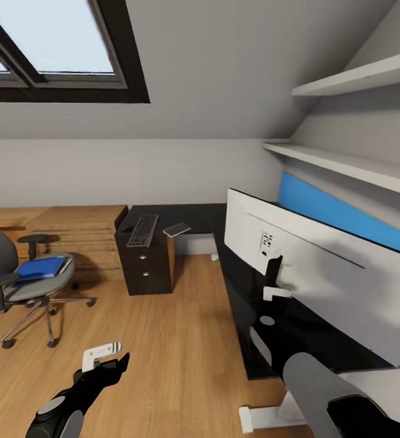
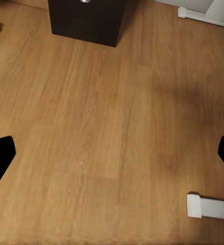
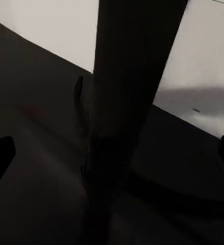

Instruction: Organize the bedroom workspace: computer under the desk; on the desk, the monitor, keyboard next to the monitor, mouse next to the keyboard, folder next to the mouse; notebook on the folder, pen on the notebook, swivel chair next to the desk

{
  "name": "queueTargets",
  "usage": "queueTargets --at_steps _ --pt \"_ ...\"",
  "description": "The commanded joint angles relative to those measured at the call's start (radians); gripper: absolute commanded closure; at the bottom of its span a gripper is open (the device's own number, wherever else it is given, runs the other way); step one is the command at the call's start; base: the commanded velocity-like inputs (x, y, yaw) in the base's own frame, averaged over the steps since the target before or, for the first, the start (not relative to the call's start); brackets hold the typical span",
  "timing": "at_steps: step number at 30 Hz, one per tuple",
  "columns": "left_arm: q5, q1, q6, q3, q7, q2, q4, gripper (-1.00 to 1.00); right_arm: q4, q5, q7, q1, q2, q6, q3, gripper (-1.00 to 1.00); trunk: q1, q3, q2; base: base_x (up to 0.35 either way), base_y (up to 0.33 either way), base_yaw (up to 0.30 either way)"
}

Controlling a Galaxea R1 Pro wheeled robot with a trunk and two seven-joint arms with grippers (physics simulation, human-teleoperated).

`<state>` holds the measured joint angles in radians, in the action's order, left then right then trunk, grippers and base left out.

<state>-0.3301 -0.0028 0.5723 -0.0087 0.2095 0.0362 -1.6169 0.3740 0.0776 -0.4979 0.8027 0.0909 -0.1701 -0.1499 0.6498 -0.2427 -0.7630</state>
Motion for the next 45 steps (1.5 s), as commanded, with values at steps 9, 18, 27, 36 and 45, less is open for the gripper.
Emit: queueTargets --at_steps 9,18,27,36,45 --pt "-0.01 0.0 0.004 0.002 0.008 0.001 -0.001 -1.0 -0.001 0.008 -0.005 0.001 0.0 -0.005 -0.008 -1.0 0.0 -0.001 -0.001 -0.309 0.002 0.0" --pt "-0.009 0.0 0.003 0.006 0.01 0.002 -0.001 -1.0 -0.001 0.008 -0.005 0.001 0.0 -0.004 -0.007 -1.0 0.0 -0.001 -0.001 -0.113 -0.277 0.0" --pt "-0.009 0.0 0.003 0.036 0.01 0.002 -0.001 -1.0 0.0 0.008 -0.005 0.001 -0.001 -0.003 -0.005 -1.0 0.0 -0.001 -0.001 0.005 -0.34 0.0" --pt "-0.01 0.0 0.002 0.041 0.01 0.002 -0.001 -1.0 0.0 0.008 -0.006 0.001 -0.002 -0.002 -0.005 -1.0 0.0 -0.001 -0.001 0.088 -0.335 0.0" --pt "-0.012 0.0 0.001 0.071 0.009 0.0 0.0 -1.0 0.0 0.008 -0.007 0.001 -0.002 0.0 -0.004 -1.0 0.0 -0.001 -0.001 0.166 -0.278 0.0"
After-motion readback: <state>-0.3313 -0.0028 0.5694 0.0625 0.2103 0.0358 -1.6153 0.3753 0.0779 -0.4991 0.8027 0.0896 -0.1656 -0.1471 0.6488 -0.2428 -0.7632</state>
